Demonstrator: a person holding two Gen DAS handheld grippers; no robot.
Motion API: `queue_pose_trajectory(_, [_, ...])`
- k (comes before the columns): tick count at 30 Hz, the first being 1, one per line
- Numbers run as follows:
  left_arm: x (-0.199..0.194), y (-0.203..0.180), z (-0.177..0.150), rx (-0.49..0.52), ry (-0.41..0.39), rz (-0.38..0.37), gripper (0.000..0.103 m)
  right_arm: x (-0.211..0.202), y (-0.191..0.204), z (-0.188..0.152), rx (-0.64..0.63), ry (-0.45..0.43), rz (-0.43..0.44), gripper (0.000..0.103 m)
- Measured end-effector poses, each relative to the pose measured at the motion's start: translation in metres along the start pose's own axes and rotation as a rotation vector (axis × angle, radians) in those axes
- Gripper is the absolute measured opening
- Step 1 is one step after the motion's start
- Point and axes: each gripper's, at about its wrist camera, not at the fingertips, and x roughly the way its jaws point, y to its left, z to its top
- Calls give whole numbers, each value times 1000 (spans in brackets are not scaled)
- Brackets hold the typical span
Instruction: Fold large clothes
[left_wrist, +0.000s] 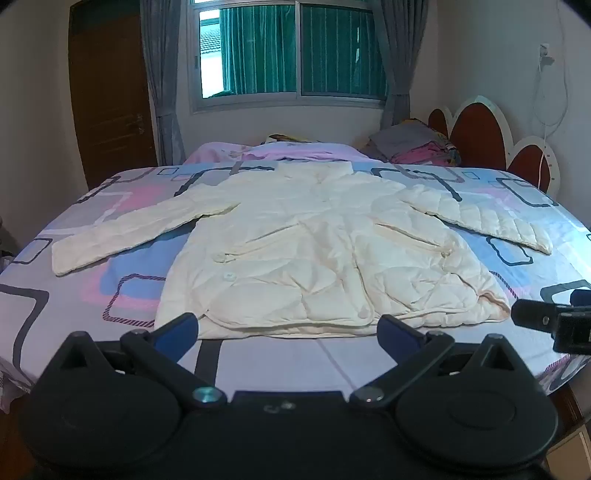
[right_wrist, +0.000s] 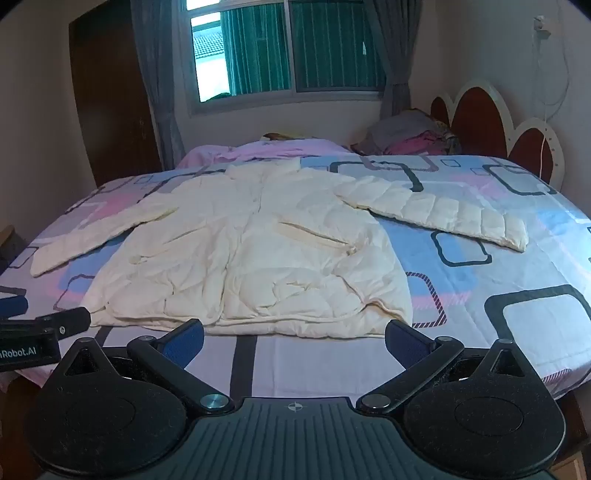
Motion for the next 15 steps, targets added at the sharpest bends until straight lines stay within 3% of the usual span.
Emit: queue_pose_trajectory(15, [2,-7,-2,2,-3,3,103,1,-3,4,8,-13,5,103])
